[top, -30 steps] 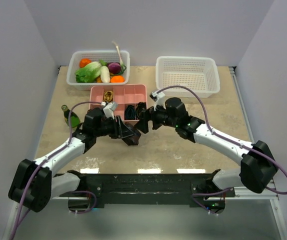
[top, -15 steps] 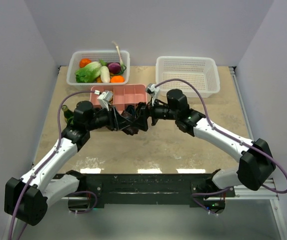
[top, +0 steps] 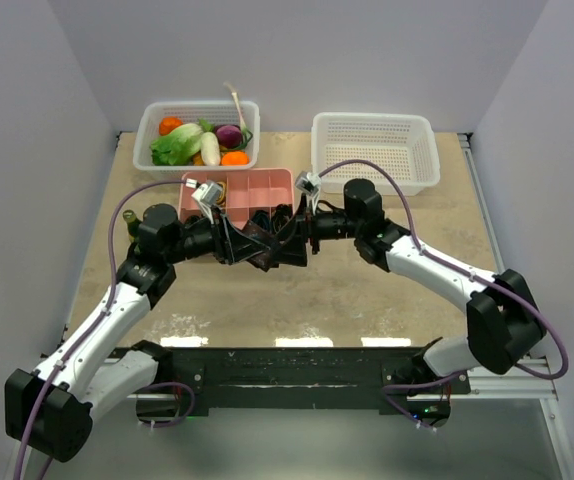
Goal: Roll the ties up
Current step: Place the tie in the storage box.
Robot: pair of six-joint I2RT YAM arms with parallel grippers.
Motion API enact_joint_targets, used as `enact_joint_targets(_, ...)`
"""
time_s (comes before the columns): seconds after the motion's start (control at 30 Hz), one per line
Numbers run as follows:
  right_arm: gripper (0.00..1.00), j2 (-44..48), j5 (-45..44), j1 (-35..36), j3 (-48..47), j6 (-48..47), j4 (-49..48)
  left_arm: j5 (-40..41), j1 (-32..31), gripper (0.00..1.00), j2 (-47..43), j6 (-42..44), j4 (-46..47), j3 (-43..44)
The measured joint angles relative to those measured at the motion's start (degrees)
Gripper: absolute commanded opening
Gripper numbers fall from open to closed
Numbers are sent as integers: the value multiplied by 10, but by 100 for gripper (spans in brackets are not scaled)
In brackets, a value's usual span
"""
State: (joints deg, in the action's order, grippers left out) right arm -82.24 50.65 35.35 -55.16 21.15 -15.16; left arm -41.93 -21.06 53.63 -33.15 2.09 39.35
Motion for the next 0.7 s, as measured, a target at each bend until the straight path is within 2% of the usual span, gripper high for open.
enact_joint_targets(0.23,98,-16,51,0,33,59,-73,-10,0,13,0,-3,19,-19)
enact_joint_targets(0.4,92,-24,64,7,41,89,-104,-11,0,12,0,-7,37,-32)
enact_joint_targets(0.43,85,-28,64,9,41,94,-109,-11,0,12,0,-7,38,-33)
enact_joint_targets(0.5,80,-36,65,12,41,103,-117,-11,0,12,0,-7,41,-35)
enact_joint_targets(0.57,70,-47,67,16,41,117,-129,-11,0,12,0,-7,42,-35)
enact_joint_targets(0.7,63,-71,72,21,41,139,-144,-11,0,12,0,-7,41,-36)
